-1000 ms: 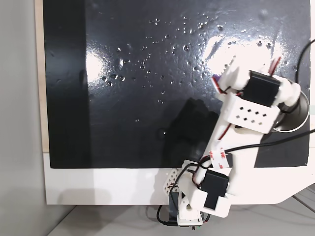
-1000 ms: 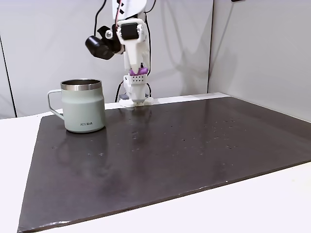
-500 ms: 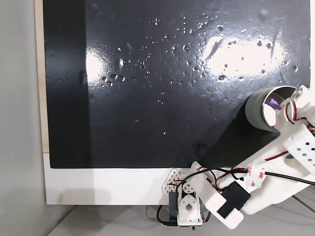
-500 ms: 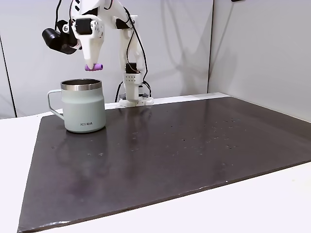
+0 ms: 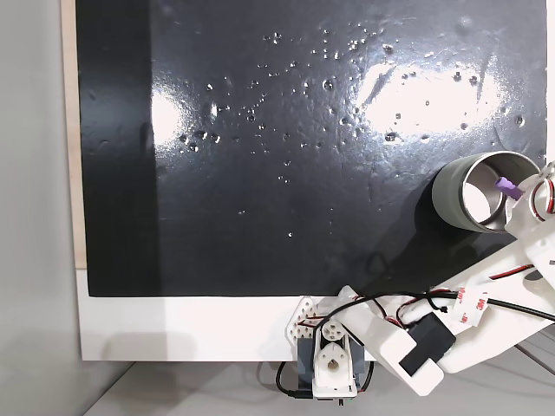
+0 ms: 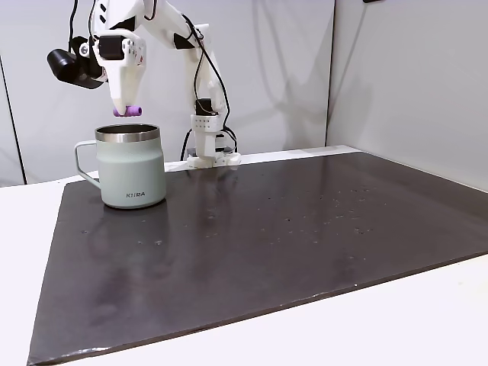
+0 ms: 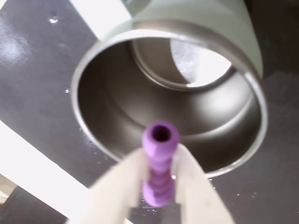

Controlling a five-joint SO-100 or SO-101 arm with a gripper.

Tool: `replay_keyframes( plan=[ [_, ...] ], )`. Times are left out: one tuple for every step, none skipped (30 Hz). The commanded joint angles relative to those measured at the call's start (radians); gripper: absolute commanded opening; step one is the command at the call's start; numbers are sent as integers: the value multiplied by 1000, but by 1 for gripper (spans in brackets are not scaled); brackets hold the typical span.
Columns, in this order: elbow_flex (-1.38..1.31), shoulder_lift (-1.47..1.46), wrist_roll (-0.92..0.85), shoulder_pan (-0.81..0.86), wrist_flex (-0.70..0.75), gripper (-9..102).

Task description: Grasp a pengrip and put it in the cup.

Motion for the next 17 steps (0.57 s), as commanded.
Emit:
replay_keyframes(
  plan=[
    [-74, 12, 23, 15, 9, 42],
    [-72, 11, 20, 15, 9, 41],
    [-72, 9, 20, 14, 9, 41],
    [-71, 8, 20, 14, 11, 41],
    [-71, 6, 20, 14, 11, 41],
    [-71, 5, 20, 14, 11, 40],
    [-69, 3, 20, 14, 11, 40],
    [-69, 3, 20, 14, 11, 40],
    [-69, 2, 18, 14, 11, 39],
    [-69, -2, 17, 14, 11, 39],
    [-69, -3, 17, 14, 11, 39],
    [-69, -5, 15, 14, 11, 39],
    [-71, -5, 15, 14, 11, 39],
    [-71, -5, 14, 14, 11, 39],
    [-71, -5, 14, 14, 11, 38],
    [-71, -5, 14, 14, 11, 38],
    [-69, -5, 12, 14, 11, 38]
  ],
)
